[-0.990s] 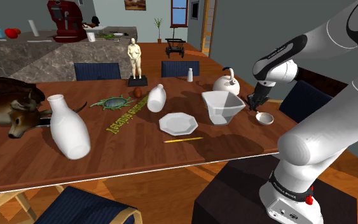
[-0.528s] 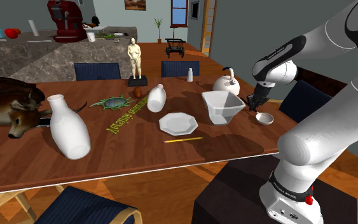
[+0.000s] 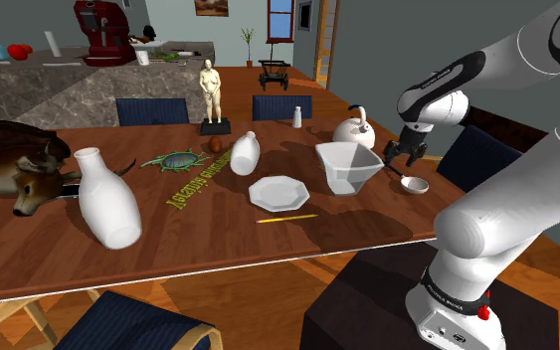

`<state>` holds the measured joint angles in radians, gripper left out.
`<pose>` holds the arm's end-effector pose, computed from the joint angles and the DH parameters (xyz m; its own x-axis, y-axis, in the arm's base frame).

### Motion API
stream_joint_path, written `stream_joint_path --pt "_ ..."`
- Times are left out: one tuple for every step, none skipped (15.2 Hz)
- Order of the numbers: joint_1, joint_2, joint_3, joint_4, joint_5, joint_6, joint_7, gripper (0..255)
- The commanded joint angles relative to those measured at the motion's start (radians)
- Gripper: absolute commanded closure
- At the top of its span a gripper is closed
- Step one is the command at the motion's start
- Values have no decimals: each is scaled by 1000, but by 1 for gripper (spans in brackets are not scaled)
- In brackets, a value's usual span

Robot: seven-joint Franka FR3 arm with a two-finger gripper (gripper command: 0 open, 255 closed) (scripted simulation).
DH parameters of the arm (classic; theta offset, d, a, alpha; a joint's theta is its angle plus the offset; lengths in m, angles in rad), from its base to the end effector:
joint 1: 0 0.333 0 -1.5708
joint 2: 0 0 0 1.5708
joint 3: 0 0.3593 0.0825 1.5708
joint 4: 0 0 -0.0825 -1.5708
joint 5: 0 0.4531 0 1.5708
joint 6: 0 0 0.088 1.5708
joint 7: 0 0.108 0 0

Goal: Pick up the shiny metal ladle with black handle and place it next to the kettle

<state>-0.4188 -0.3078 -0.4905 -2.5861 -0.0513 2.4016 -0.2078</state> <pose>0.2928 -0.3670 0.3558 0.7871 -0.6066 0.1123 -0.6008 -0.7950 -0.0838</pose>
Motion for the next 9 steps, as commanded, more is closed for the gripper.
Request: stream_joint_path --pt "-14 -52 15 21 -24 -71 19 0" --pt "-19 -72 20 33 -31 -102 25 0" --pt "-19 -71 21 33 -31 -102 25 0" --pt "-20 -71 21 33 -31 -102 25 0" --pt "-20 -72 21 33 -31 -102 25 0" --pt "-20 -71 21 33 -31 -102 25 0" --pt "-20 -71 21 33 -31 -102 25 0" --pt "-20 -71 21 33 -31 -102 25 0" --pt "-20 -71 21 33 -31 -102 25 0"
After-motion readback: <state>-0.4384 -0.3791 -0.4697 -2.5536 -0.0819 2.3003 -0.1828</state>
